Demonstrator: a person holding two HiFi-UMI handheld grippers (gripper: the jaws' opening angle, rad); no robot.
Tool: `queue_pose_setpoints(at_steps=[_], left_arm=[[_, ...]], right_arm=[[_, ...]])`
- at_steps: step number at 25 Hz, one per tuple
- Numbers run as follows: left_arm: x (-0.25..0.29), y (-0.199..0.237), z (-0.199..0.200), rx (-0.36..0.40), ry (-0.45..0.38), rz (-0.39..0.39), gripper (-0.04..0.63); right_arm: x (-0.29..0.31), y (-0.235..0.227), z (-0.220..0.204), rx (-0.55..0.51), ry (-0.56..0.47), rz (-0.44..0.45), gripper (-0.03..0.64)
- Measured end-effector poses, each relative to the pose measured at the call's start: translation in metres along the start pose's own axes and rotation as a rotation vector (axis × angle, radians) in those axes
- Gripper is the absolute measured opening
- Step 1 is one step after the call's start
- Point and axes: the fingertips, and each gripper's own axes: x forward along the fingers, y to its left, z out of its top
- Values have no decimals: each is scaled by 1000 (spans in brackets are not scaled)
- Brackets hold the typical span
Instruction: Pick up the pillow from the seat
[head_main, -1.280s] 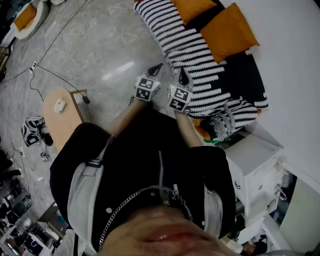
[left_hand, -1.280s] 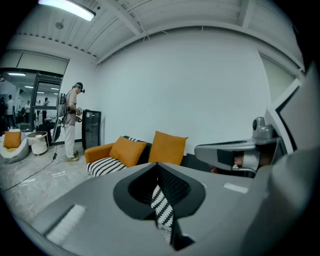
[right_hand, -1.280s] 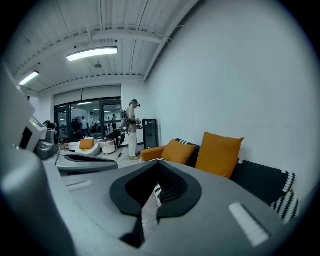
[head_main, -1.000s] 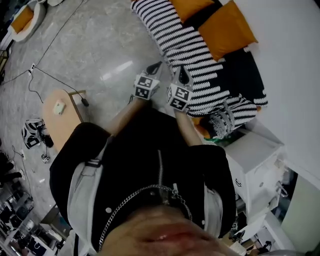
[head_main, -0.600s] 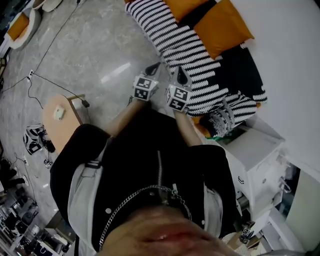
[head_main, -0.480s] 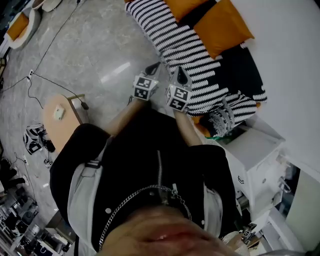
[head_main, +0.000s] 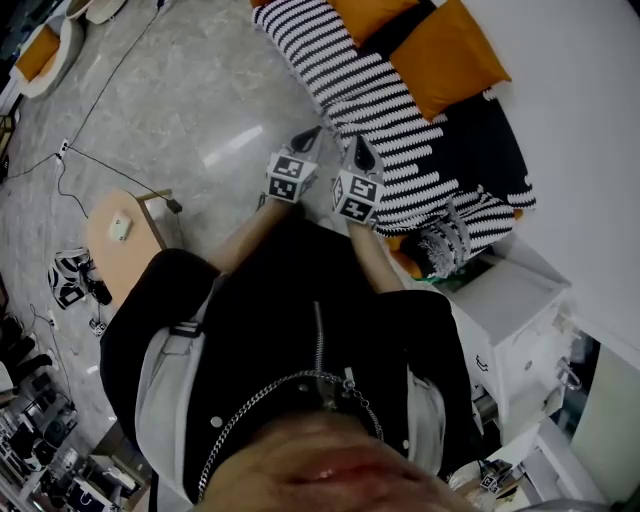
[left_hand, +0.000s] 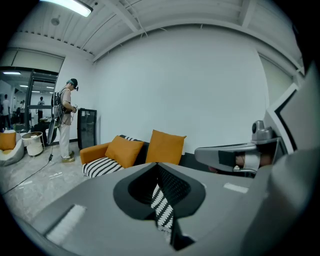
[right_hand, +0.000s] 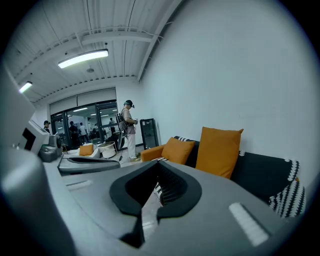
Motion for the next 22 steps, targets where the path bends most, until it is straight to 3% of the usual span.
queue_pose_setpoints(at_steps=[22], left_arm=[[33, 112, 45, 7, -28, -8, 9]], right_arm=[[93, 57, 39, -7, 6, 0, 3]])
